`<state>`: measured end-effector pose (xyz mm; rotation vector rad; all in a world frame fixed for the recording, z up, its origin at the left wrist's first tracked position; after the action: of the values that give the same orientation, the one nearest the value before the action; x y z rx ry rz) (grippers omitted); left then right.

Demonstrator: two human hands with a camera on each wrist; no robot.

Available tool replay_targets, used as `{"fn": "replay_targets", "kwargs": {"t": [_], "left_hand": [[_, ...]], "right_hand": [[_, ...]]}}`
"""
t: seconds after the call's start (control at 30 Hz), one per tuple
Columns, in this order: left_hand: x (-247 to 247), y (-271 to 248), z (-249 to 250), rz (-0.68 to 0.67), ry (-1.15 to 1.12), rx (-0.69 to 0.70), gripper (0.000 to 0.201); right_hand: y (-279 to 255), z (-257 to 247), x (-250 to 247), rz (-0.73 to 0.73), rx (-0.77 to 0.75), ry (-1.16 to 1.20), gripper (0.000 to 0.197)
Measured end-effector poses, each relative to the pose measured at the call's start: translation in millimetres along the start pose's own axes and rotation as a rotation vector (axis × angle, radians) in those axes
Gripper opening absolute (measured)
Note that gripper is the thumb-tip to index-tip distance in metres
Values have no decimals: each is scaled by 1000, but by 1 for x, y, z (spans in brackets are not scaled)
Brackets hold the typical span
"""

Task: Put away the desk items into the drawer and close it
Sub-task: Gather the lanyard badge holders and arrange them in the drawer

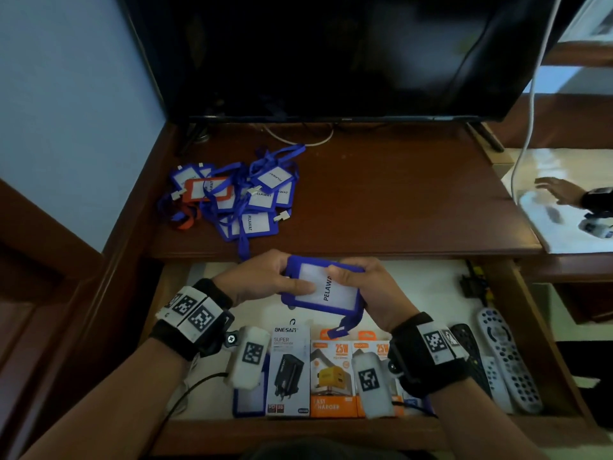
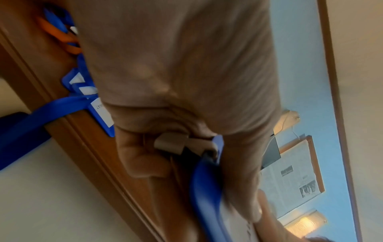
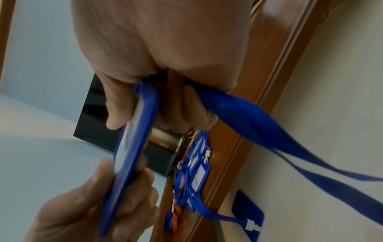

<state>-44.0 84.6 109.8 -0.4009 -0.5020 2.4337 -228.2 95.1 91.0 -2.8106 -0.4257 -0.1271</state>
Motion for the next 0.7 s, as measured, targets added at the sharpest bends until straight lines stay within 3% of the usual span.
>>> {"fn": "replay_targets", "kwargs": {"t": [0.07, 0.13, 0.27, 0.37, 0.43, 0.53, 0.63, 0.7], "left_hand": [[0, -2, 1, -29, 38, 2, 42], [-4, -2, 3, 30, 55, 18, 33], [-16, -5, 11, 323, -13, 46, 4], [-23, 0, 10, 581, -99, 62, 5], [-20, 8, 10, 679, -44, 84, 12], [-11, 17, 7, 717, 97, 54, 24], [-2, 24, 5, 659, 185, 7, 18], [6, 24, 6, 612, 350, -14, 29]], "right_hand": [[1, 1, 0, -12, 3, -25, 18], [0, 4, 0, -18, 30, -44, 20], [-1, 12, 0, -28, 45, -15, 30], [-2, 16, 6, -31, 58, -76, 32], [-2, 15, 10, -39, 71, -152, 33], [-3, 2, 17, -79, 57, -282, 32], [-5, -13, 19, -124, 7, -372, 28], [-5, -21, 18, -130, -16, -417, 28]]}}
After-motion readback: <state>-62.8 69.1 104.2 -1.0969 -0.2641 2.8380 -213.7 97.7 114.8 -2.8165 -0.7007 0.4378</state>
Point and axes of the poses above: each hand's wrist, its own y-axis towards the middle knuckle, its own x-axis out of the palm, z = x × y, the point moved 3 cm from there along y, towards the middle knuckle, and after that the axes turned 1 degree about -x, right-handed, at the moved point
